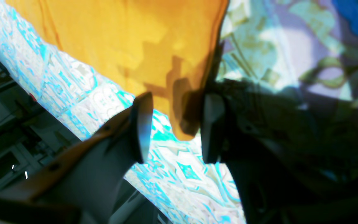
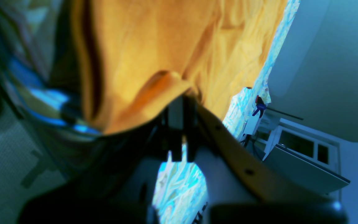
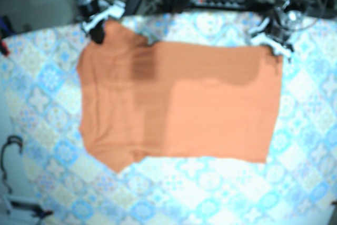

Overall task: Fold the T-shirt properly
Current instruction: 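Lift both shoulder corners and pull the shirt toward the robot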

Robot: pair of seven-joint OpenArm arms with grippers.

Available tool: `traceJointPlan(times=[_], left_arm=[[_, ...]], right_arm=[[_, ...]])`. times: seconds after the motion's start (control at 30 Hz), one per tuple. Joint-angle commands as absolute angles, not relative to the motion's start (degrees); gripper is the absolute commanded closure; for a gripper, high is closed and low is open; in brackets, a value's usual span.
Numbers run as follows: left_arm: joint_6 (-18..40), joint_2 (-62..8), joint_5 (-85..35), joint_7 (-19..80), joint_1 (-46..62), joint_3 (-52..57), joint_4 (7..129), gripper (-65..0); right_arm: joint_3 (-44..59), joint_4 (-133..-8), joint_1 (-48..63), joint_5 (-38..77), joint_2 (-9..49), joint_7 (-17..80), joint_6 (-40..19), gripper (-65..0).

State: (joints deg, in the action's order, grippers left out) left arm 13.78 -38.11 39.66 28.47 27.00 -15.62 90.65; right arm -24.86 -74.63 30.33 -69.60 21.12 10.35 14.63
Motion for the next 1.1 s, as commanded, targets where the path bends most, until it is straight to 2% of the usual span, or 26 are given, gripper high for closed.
traceJointPlan(times=[0.0, 0.13, 0.2, 0.3, 0.97, 1.07], left_arm=[[12.97, -39.16, 40.13, 28.62, 26.95, -15.08, 91.21, -24.5], [12.79, -39.16, 39.78, 28.62, 26.95, -15.08, 91.21, -22.8], [12.79, -39.16, 39.78, 28.62, 26.95, -15.08, 91.21, -15.9], [12.62, -38.99, 39.78, 28.62, 26.86, -15.08, 91.21, -0.4], [12.53, -39.16, 39.69, 28.44, 31.25, -15.16, 91.56, 0.0], [12.53, -39.96, 39.6, 28.44, 33.19, -14.2, 92.88, 0.0]], right_arm=[[-25.01, -73.71, 30.81, -68.53, 21.49, 10.95, 8.75, 0.0], [-25.01, -73.71, 30.81, -68.53, 21.49, 10.95, 8.75, 0.0], [-25.01, -73.71, 30.81, -68.53, 21.49, 10.95, 8.75, 0.0], [-25.01, -73.71, 30.81, -68.53, 21.49, 10.95, 8.75, 0.0], [-24.66, -74.42, 34.68, -68.35, 23.25, 10.86, 9.1, 0.0], [-24.66, -74.42, 35.74, -68.35, 23.52, 10.86, 11.74, 0.0]])
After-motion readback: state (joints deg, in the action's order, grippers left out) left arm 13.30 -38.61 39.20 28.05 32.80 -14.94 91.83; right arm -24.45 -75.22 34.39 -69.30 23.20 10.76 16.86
